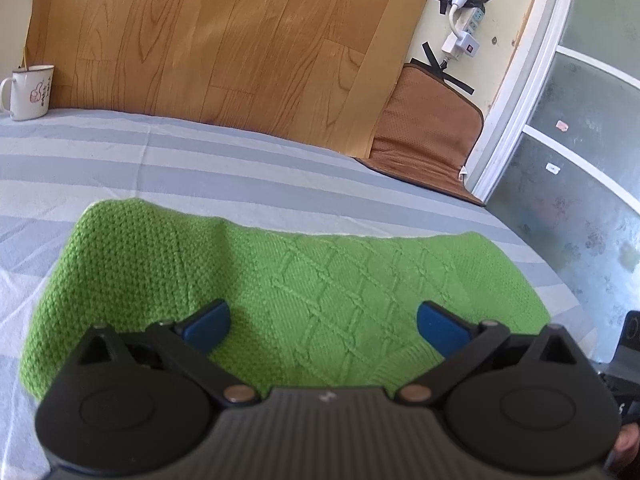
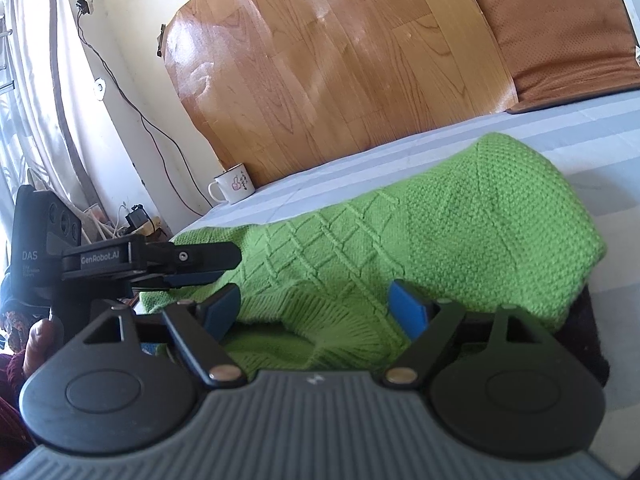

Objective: Fold small clothes

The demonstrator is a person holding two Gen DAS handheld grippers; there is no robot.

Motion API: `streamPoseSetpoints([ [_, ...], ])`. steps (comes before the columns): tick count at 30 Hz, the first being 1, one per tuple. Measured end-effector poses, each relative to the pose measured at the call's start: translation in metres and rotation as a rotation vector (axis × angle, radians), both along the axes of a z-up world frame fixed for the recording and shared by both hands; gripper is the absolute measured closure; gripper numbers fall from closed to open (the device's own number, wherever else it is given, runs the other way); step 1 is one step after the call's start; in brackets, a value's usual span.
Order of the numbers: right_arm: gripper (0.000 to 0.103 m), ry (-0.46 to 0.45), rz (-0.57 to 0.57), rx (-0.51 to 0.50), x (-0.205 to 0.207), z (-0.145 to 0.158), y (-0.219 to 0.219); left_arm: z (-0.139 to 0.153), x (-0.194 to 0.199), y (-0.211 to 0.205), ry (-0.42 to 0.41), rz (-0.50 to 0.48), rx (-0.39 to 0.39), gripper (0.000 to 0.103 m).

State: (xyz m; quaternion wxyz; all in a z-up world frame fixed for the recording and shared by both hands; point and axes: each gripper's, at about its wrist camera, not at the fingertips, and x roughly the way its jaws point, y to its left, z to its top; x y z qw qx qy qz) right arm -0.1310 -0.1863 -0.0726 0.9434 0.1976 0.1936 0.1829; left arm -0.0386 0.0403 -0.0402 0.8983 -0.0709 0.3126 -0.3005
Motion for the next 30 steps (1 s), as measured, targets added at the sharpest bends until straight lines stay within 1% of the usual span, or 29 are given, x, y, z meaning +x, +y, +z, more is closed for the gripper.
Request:
streamPoseSetpoints([
  [5, 0.019, -0.005, 0.001, -0.011, -0.0005, -0.0005, 0.0013, -0.0003, -0.0028, -0.0031, -0.014, 0.011, 0.019, 0.0],
  [11, 0.019, -0.015, 0.001, -0.022, -0.0016, -0.0016, 0.0028, 0.0002, -0.001, -0.0003, -0.003, 0.017, -0.006, 0.0],
  [22, 0.019, -0.024, 0.005, -0.03, -0.0022, -0.002, 0.0021, -0.0012, -0.002, -0.0009, -0.01, 0.026, -0.009, 0.0],
  [30, 0.019, -0.022, 0.004, -0.03, -0.0022, -0.0022, 0.0031, 0.0002, 0.0007, 0.0017, 0.006, 0.03, -0.036, 0.0],
])
